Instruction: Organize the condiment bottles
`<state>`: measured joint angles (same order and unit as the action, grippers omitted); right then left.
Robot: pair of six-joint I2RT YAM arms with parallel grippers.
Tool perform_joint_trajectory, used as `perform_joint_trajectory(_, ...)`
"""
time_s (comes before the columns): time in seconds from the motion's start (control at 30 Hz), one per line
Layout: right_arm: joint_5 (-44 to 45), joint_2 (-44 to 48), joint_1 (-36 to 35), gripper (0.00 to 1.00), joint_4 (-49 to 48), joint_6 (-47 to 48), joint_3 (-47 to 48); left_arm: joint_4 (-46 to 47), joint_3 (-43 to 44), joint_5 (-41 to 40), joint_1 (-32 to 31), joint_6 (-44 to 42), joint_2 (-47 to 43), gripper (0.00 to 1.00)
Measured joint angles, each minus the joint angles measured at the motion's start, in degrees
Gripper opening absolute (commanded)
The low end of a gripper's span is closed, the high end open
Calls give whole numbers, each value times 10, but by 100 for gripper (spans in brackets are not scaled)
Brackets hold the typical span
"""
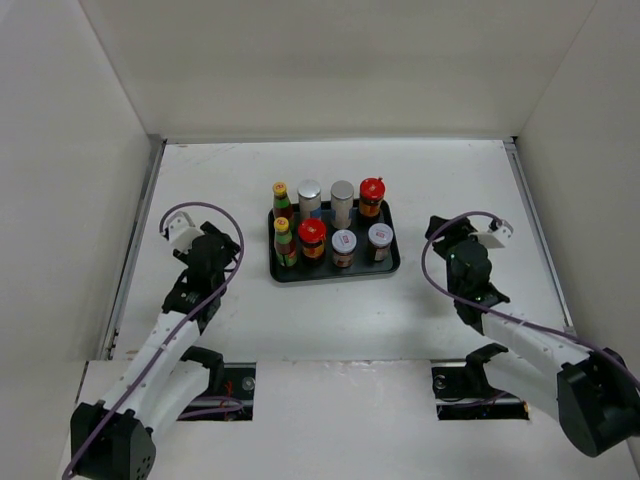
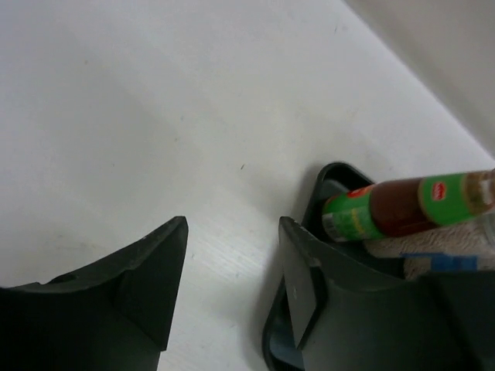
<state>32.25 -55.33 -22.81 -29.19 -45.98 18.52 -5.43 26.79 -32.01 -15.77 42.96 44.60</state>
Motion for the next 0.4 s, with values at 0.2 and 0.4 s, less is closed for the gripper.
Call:
perform_joint_trajectory(0.2,-9,-22,7,66,-10,-17,-4,-43,11,41,0,-3,1,53)
perform_joint_trajectory(0.4,-23,-18,21,67,-15,-20,-7,-45,37,59,0,-6,5,50)
